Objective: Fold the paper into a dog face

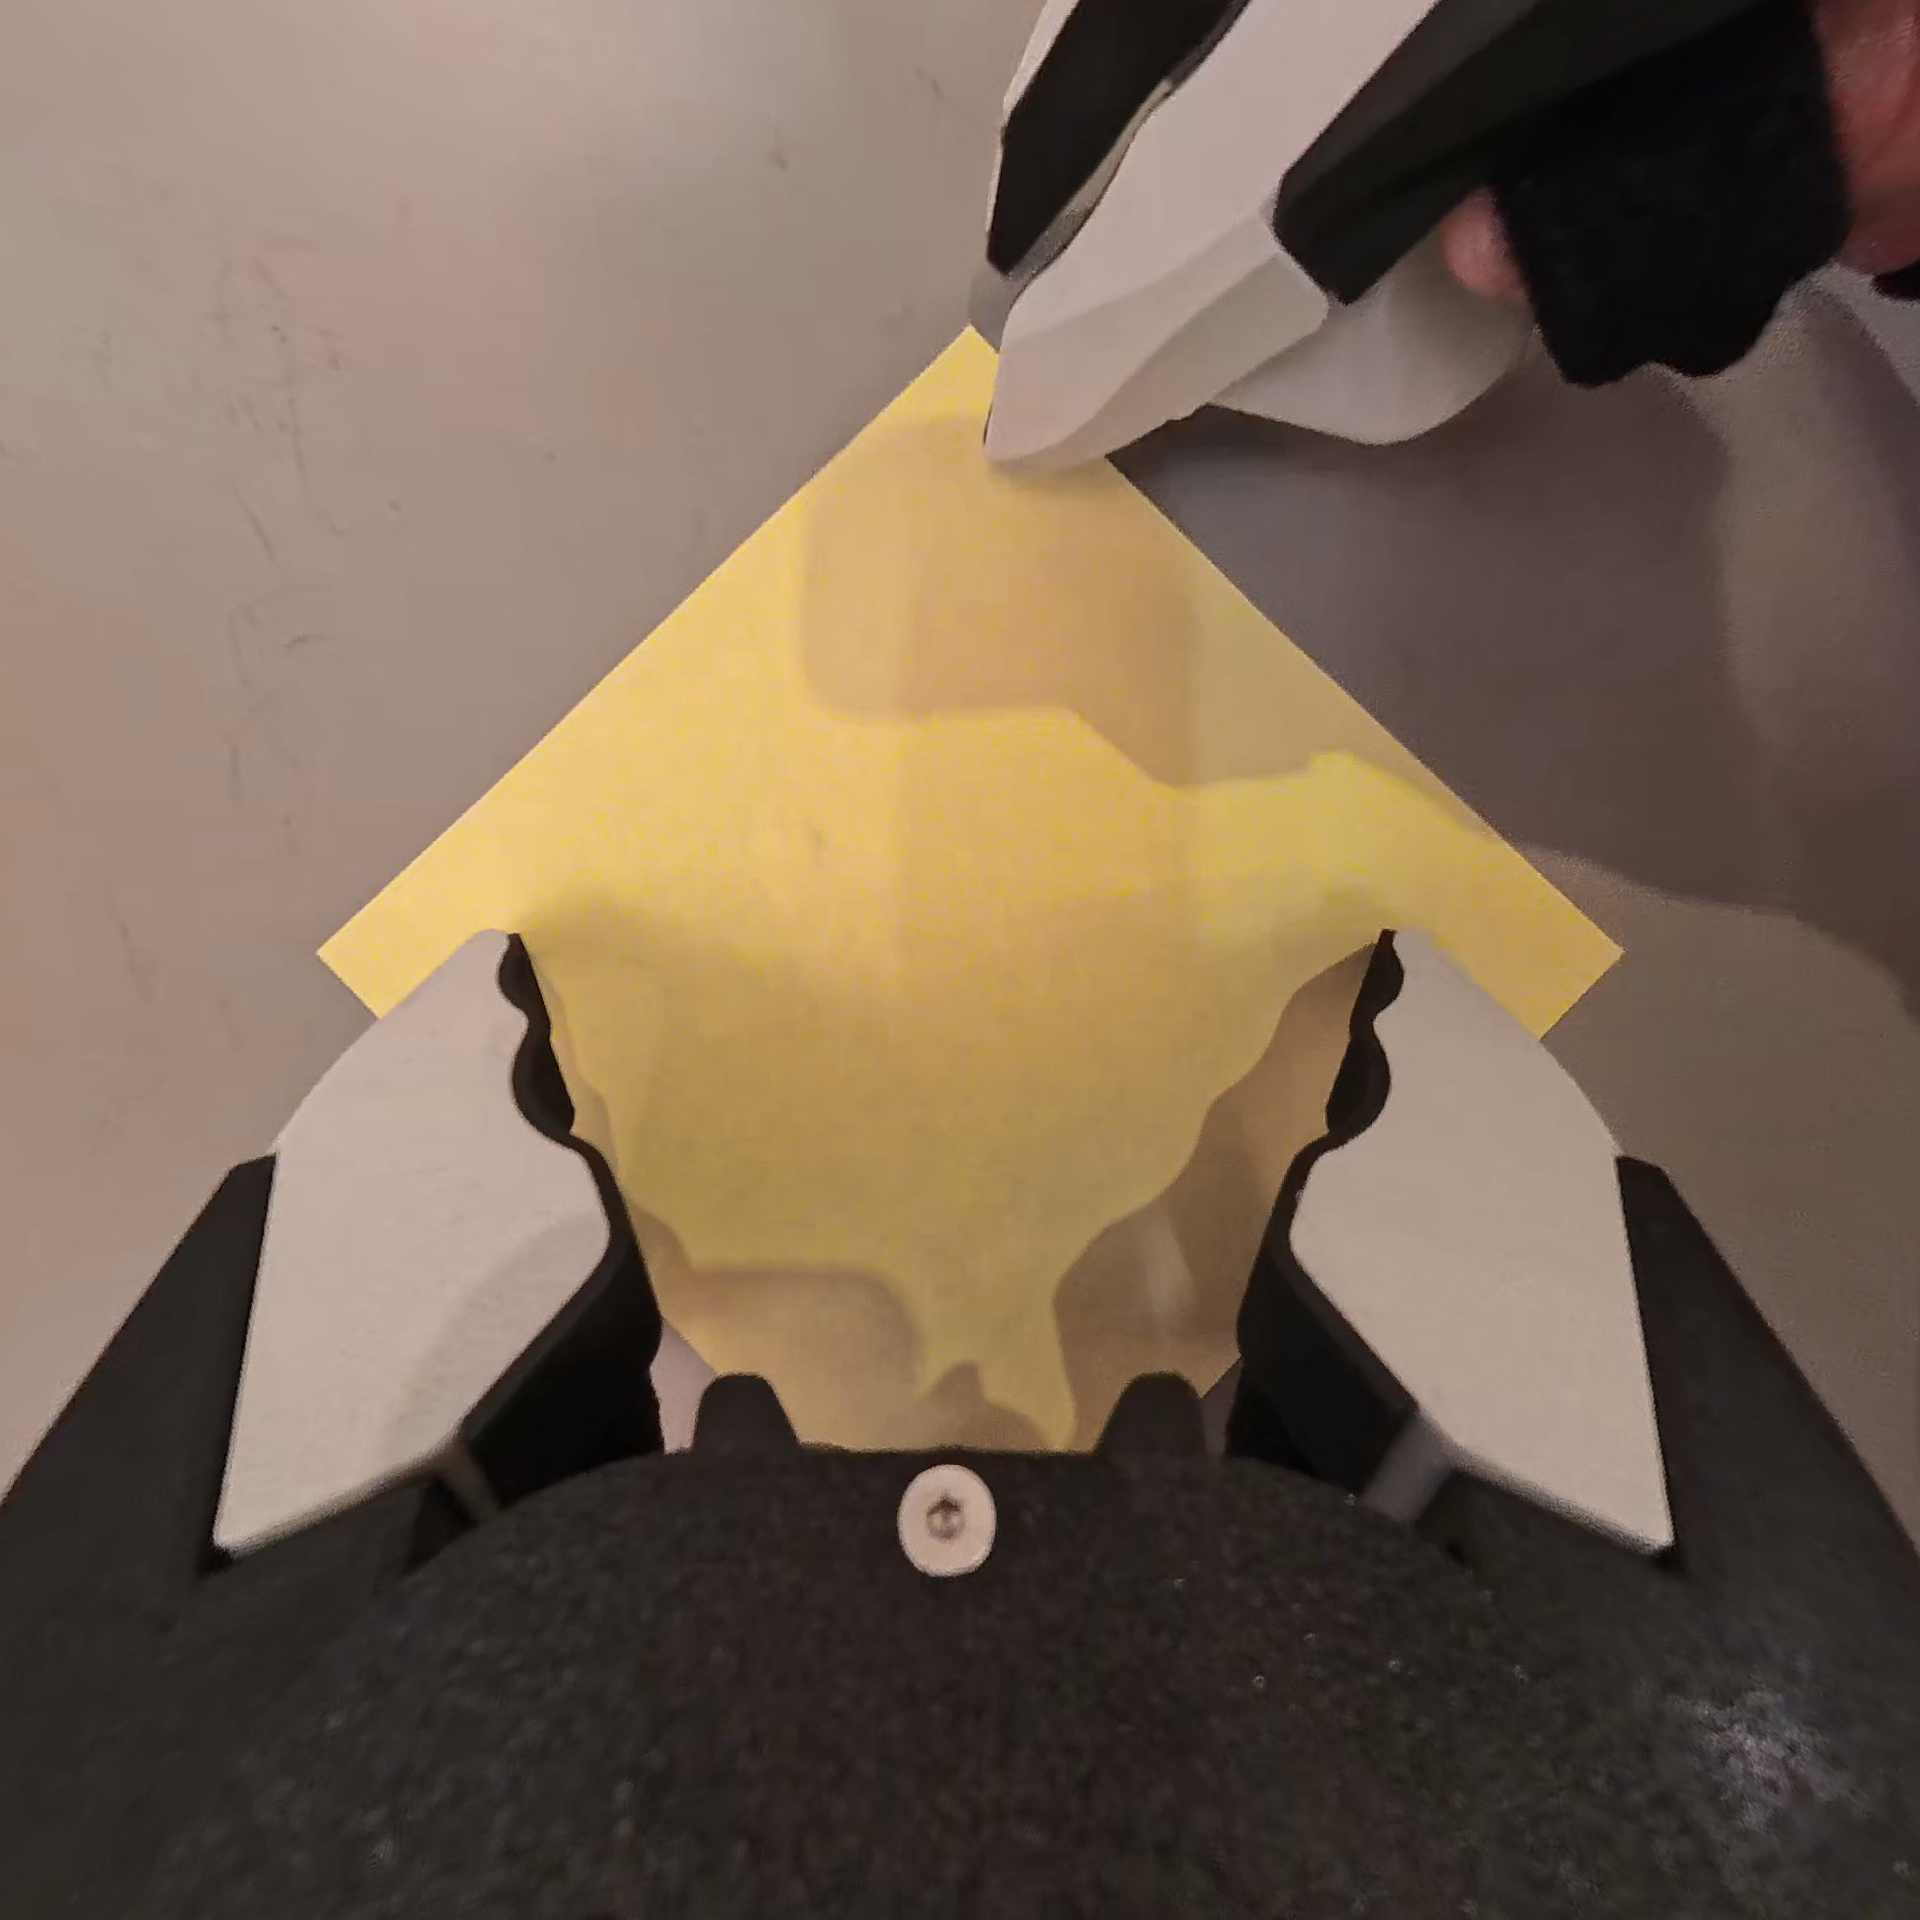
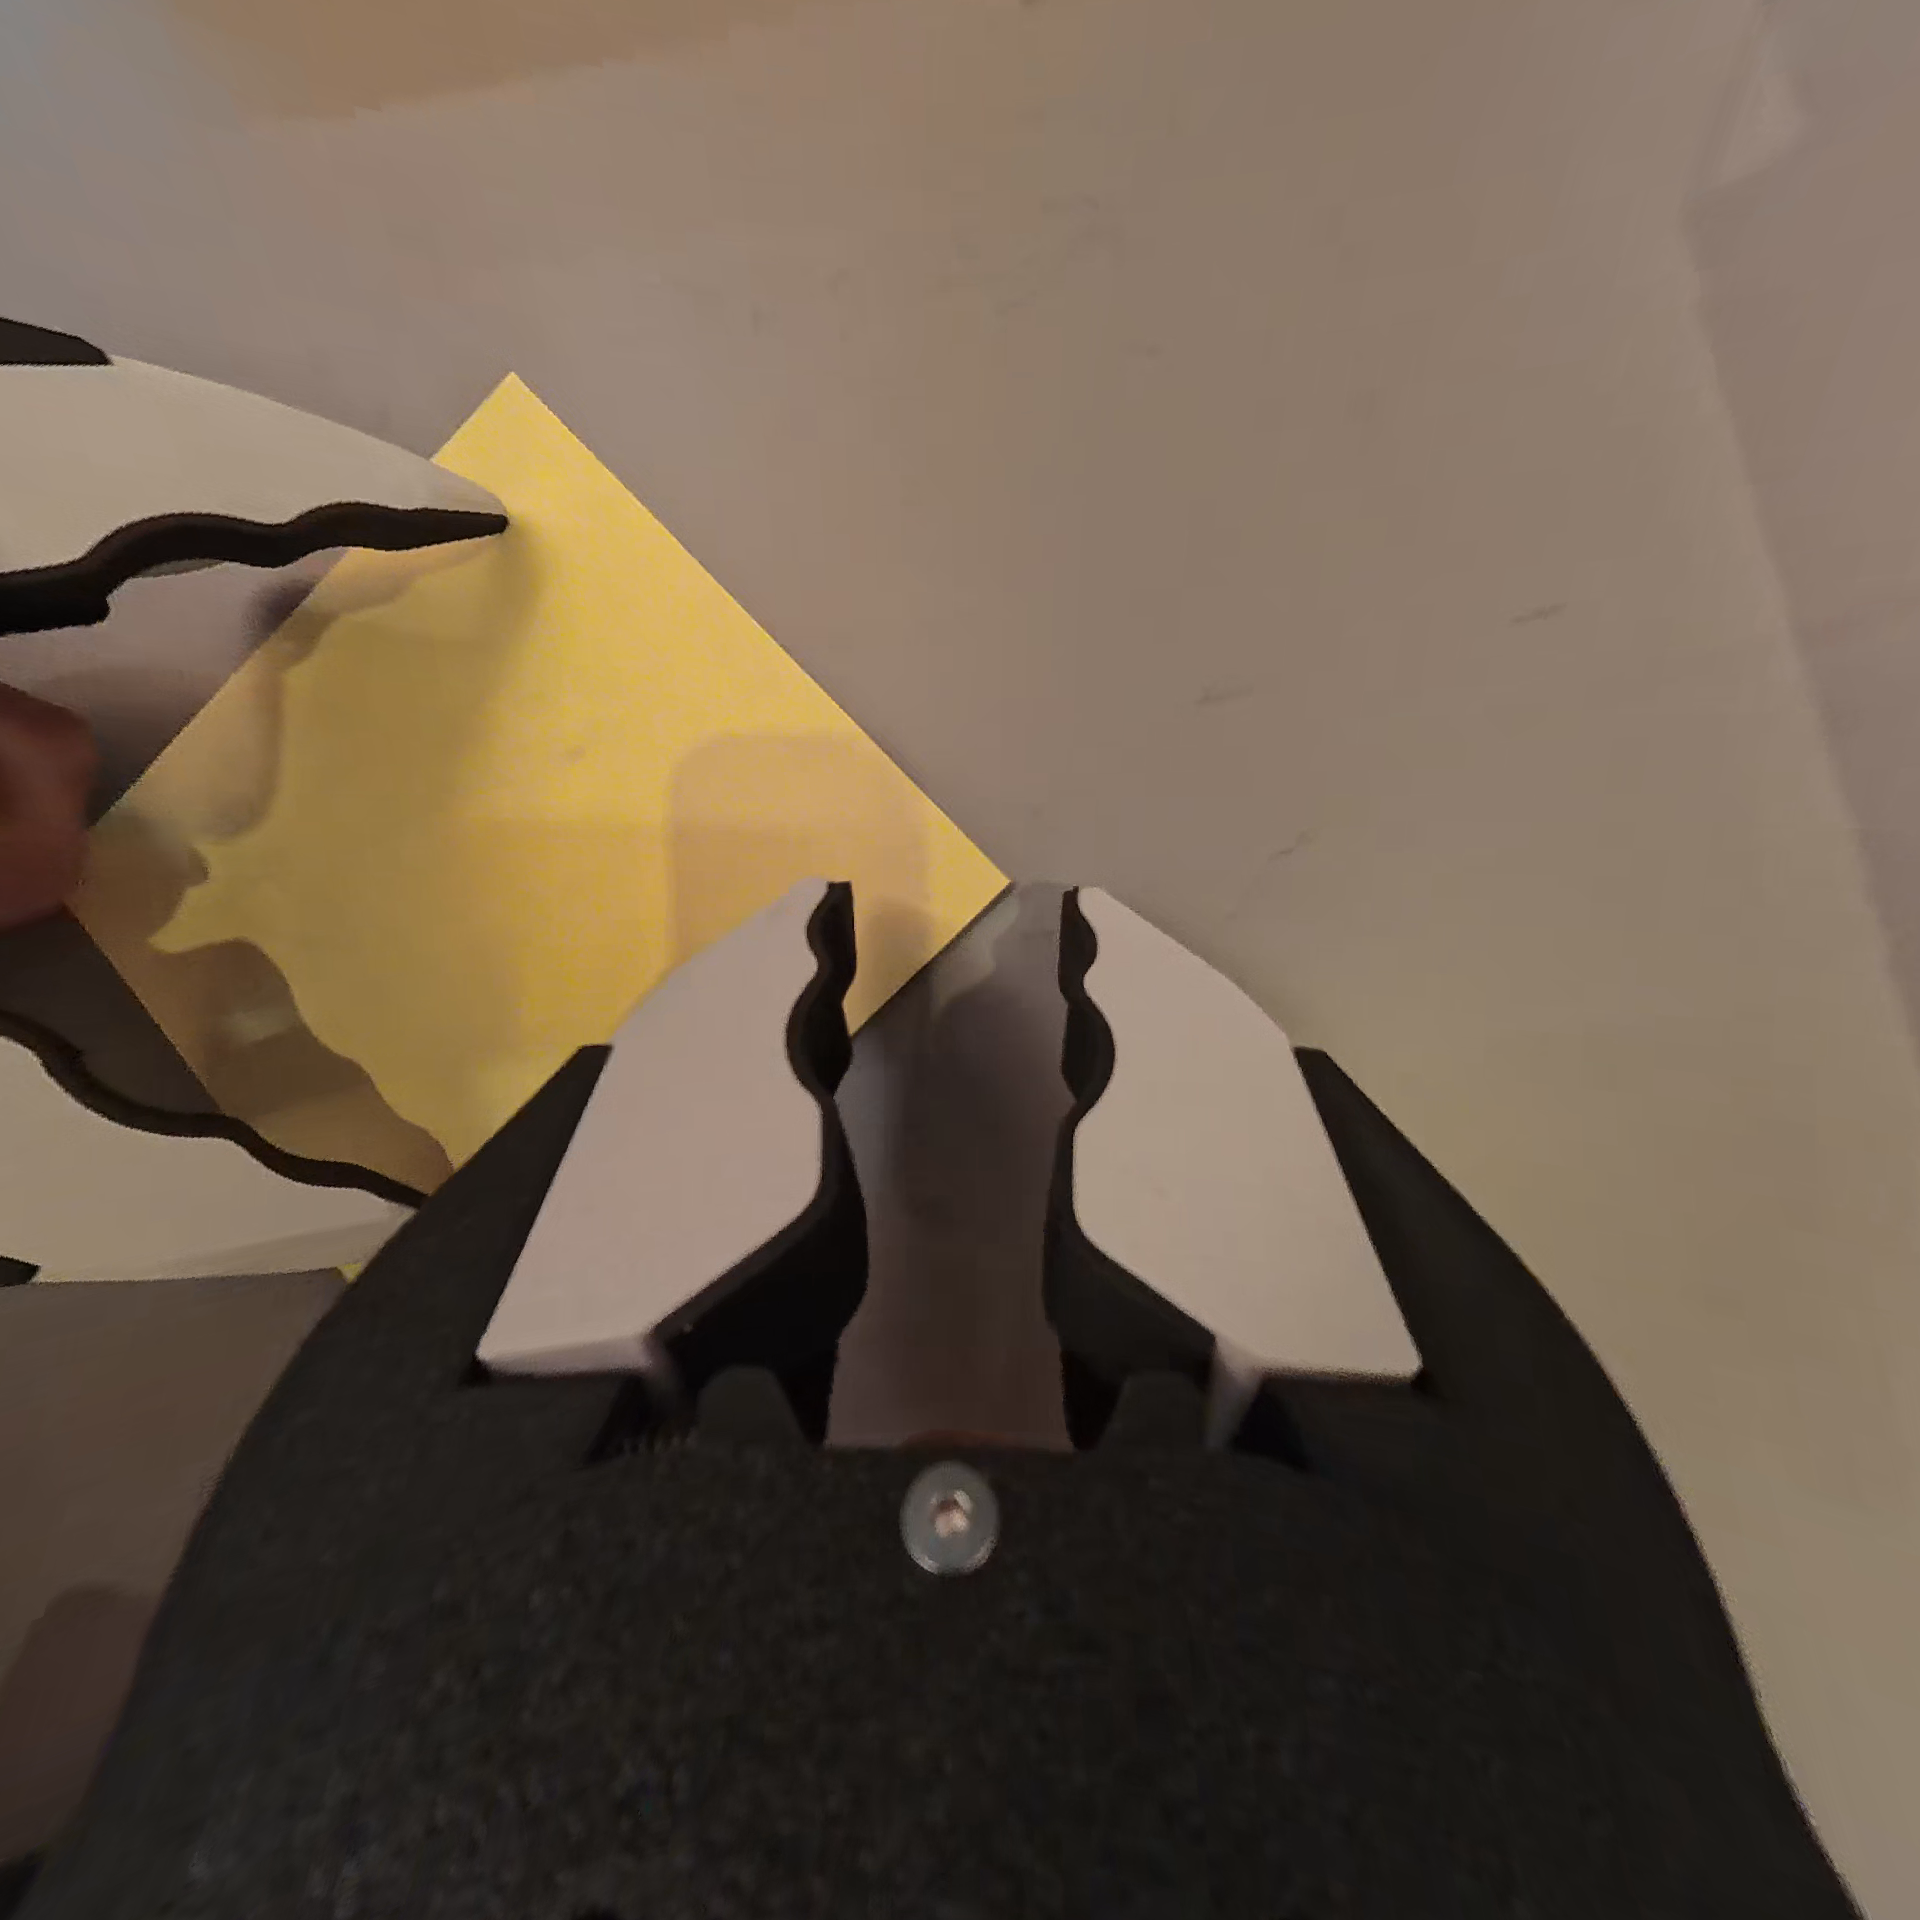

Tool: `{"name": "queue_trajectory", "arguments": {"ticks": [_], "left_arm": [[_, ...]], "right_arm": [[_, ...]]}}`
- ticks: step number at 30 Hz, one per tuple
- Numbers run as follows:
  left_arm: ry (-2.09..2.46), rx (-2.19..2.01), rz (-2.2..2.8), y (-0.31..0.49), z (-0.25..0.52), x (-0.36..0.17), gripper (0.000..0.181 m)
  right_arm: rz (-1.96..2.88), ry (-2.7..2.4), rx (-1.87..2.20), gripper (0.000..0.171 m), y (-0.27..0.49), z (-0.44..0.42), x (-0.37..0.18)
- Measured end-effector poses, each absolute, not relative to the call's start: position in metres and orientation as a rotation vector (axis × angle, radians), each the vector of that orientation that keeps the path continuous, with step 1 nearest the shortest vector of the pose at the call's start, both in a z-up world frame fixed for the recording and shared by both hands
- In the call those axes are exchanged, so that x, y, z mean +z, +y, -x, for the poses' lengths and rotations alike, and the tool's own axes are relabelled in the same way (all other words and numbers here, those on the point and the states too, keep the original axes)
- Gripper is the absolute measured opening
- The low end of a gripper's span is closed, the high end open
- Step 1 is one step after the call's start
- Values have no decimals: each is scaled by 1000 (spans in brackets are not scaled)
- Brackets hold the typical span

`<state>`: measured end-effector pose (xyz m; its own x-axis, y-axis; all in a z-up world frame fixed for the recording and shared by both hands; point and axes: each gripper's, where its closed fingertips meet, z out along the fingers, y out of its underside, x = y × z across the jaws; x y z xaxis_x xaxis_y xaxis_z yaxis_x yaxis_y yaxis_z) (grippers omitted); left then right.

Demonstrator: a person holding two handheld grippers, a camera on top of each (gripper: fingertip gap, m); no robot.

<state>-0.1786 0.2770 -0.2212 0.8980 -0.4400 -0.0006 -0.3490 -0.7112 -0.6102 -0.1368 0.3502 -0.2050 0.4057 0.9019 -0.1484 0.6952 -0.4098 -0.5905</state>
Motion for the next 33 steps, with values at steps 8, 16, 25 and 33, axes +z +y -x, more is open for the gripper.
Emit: {"name": "queue_trajectory", "arguments": {"ticks": [8,16,25,33], "left_arm": [[573,-190,2445,277,179,-221,141],[575,-191,2443,277,178,-222,141],[575,-191,2442,277,178,-222,141],[579,-192,2443,277,178,-222,141]], "right_arm": [[2208,-1388,632,32,352,141,-207],[2225,-1396,612,23,351,142,-208],[2230,-1381,549,0,357,139,-211],[2208,-1418,513,0,352,142,-205]]}}
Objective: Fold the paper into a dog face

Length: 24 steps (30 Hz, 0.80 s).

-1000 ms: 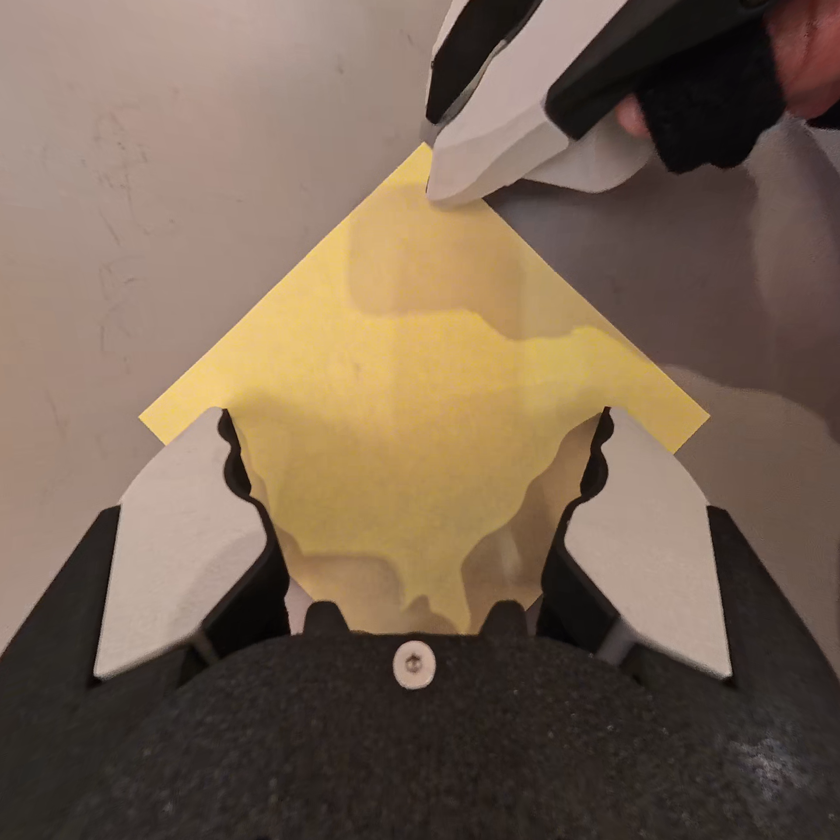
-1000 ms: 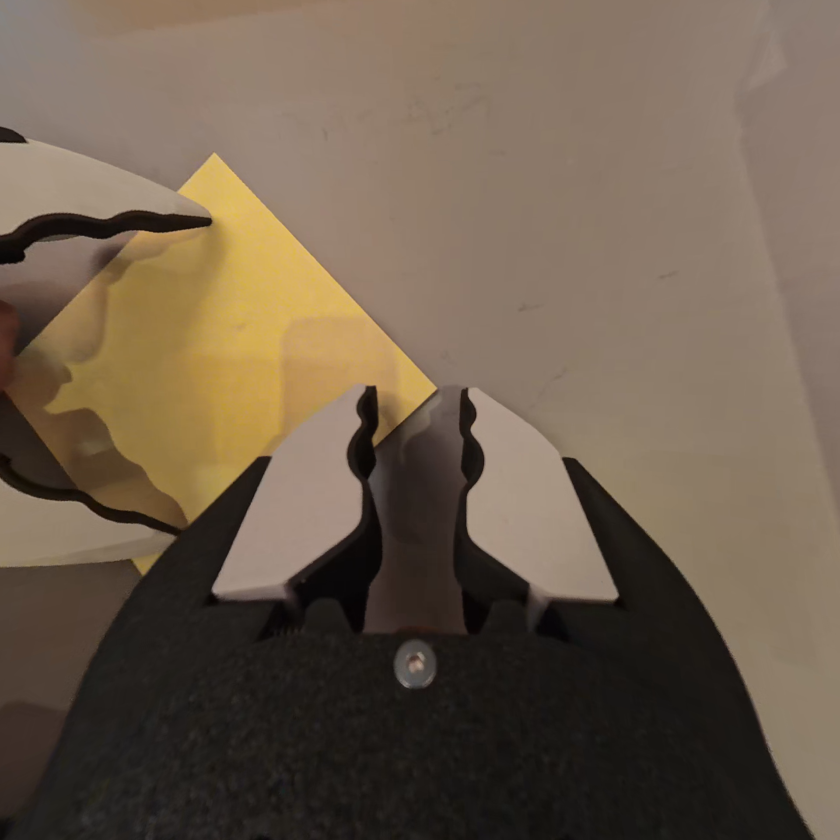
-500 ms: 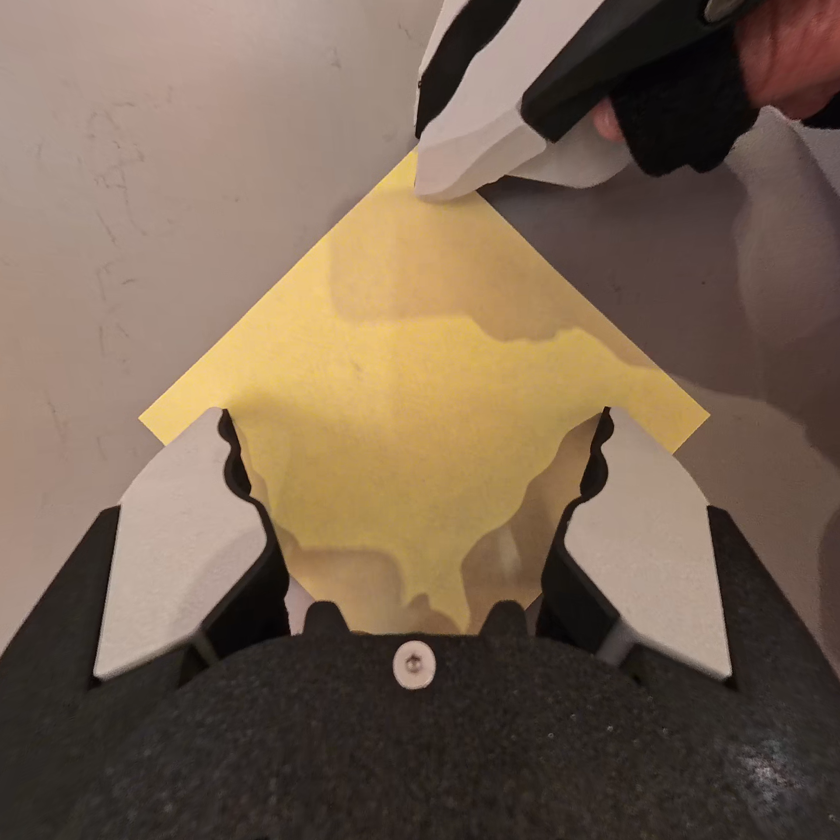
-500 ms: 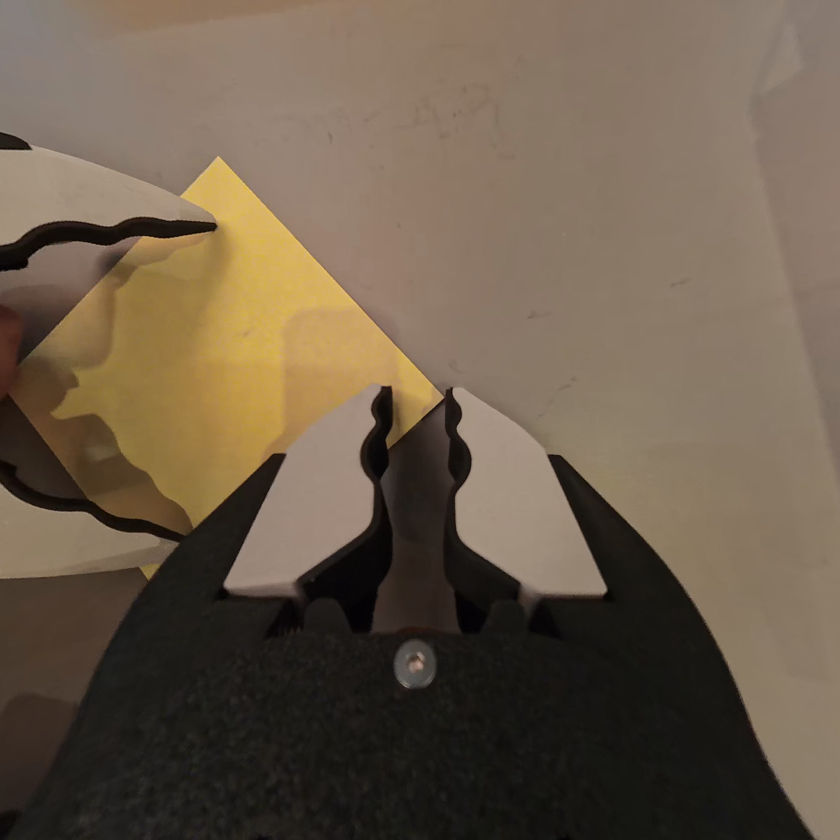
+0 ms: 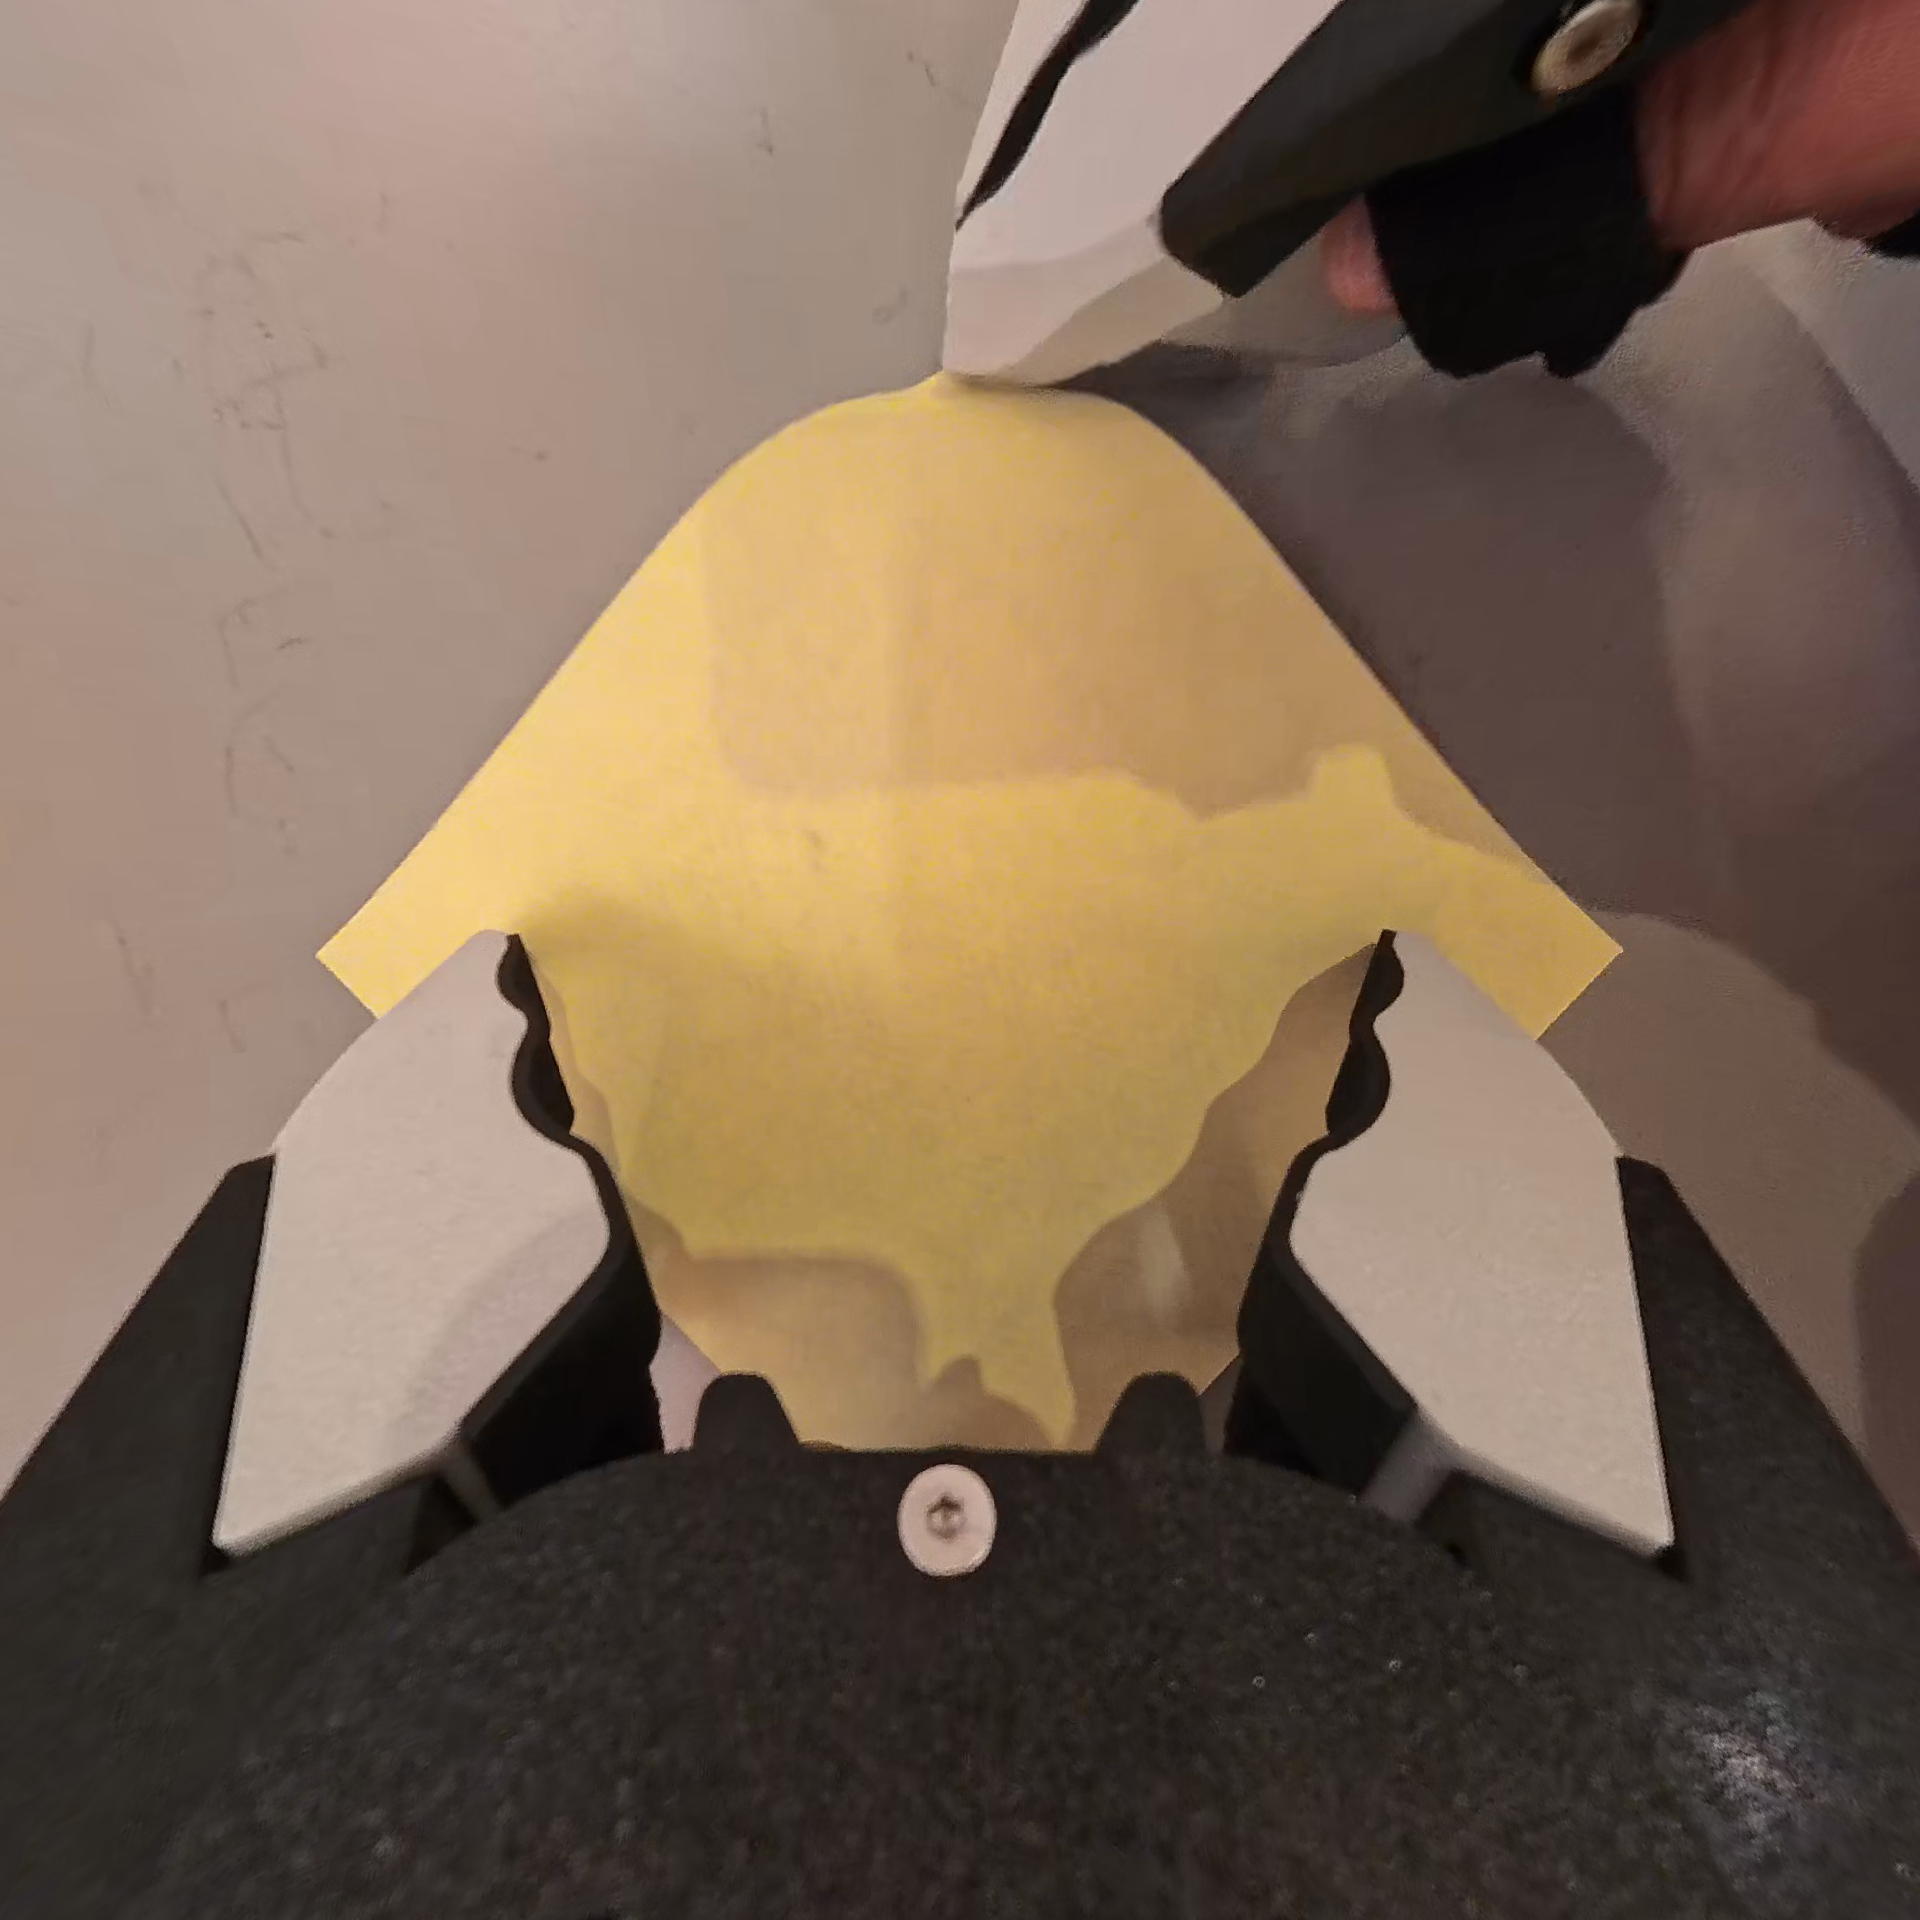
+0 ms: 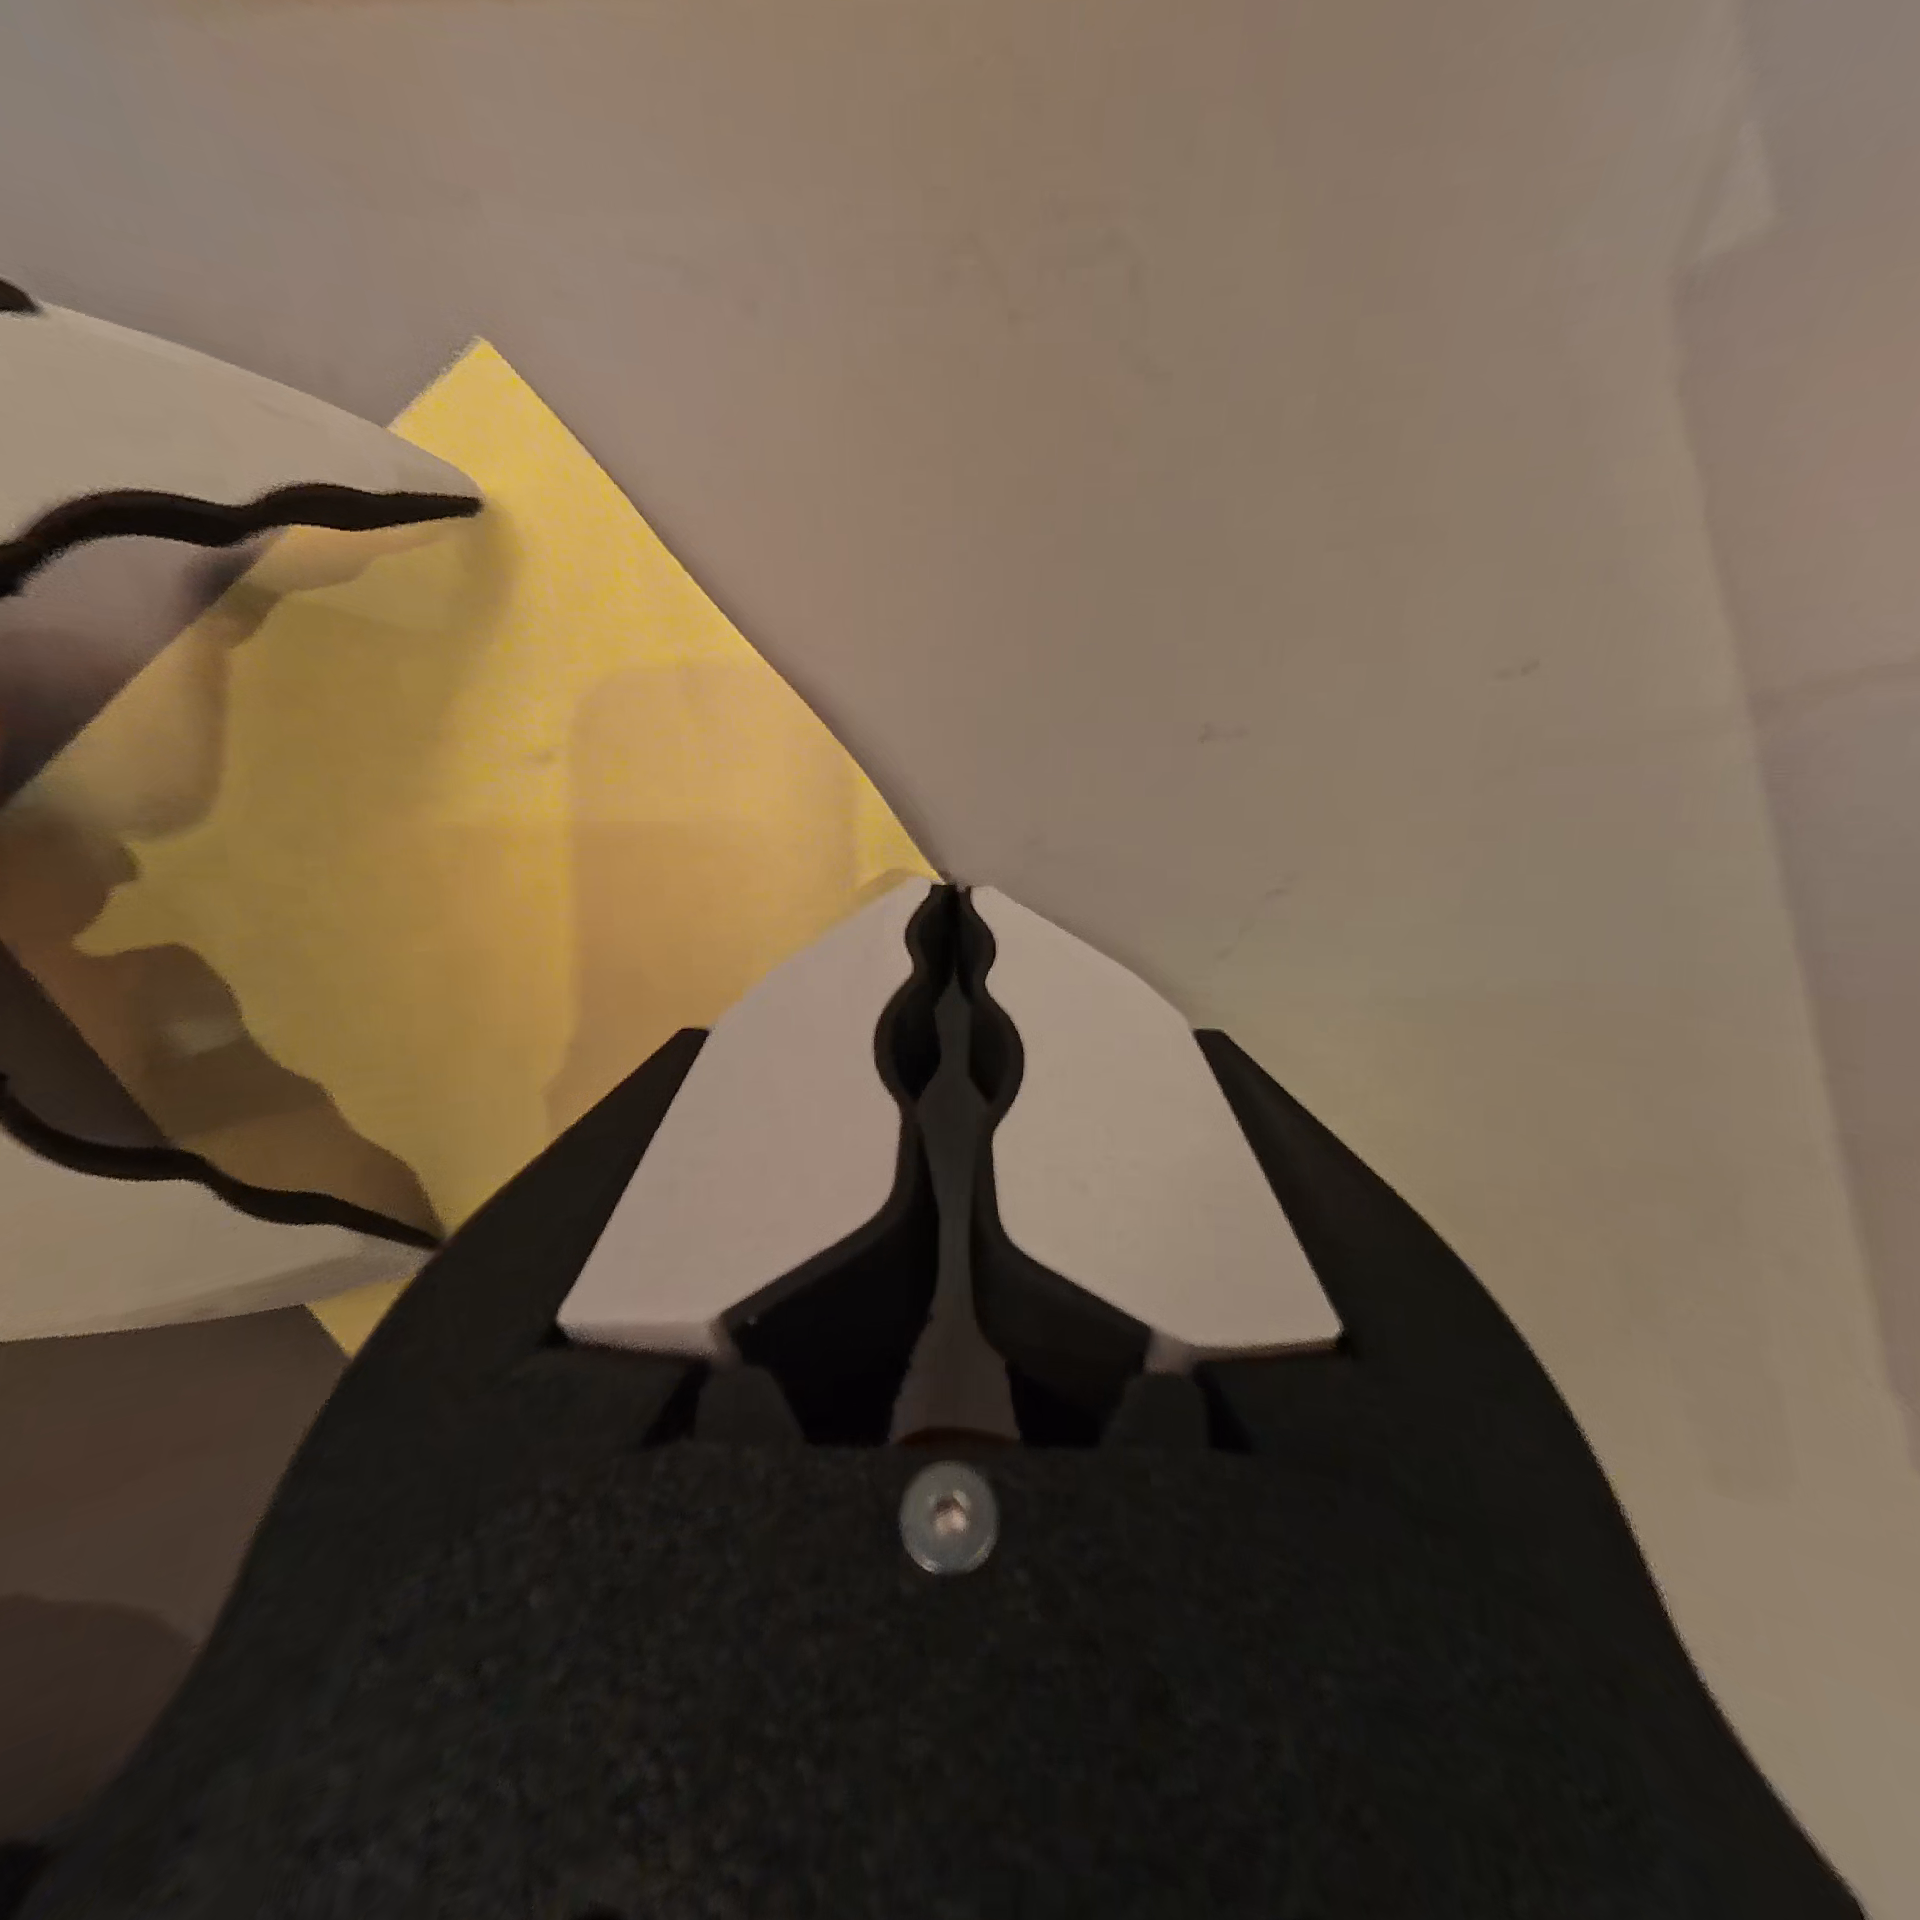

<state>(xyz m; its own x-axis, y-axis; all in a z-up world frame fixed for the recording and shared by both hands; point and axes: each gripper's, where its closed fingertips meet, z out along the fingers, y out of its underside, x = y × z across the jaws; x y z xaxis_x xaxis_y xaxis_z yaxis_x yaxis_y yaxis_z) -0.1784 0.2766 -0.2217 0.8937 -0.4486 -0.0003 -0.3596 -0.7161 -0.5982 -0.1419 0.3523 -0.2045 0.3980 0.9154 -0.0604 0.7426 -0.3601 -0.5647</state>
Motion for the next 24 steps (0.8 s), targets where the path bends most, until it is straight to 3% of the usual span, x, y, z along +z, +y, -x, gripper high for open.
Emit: {"name": "queue_trajectory", "arguments": {"ticks": [13,19,21,24], "left_arm": [[589,-197,2439,276,179,-222,141],[589,-198,2434,276,179,-221,141],[590,-198,2433,276,179,-221,141],[594,-200,2432,276,179,-221,141]], "right_arm": [[2033,-1354,621,0,329,155,-144],[2075,-1330,449,1,339,144,-159],[2138,-1304,453,37,346,139,-174],[2131,-1315,520,42,348,140,-189]]}}
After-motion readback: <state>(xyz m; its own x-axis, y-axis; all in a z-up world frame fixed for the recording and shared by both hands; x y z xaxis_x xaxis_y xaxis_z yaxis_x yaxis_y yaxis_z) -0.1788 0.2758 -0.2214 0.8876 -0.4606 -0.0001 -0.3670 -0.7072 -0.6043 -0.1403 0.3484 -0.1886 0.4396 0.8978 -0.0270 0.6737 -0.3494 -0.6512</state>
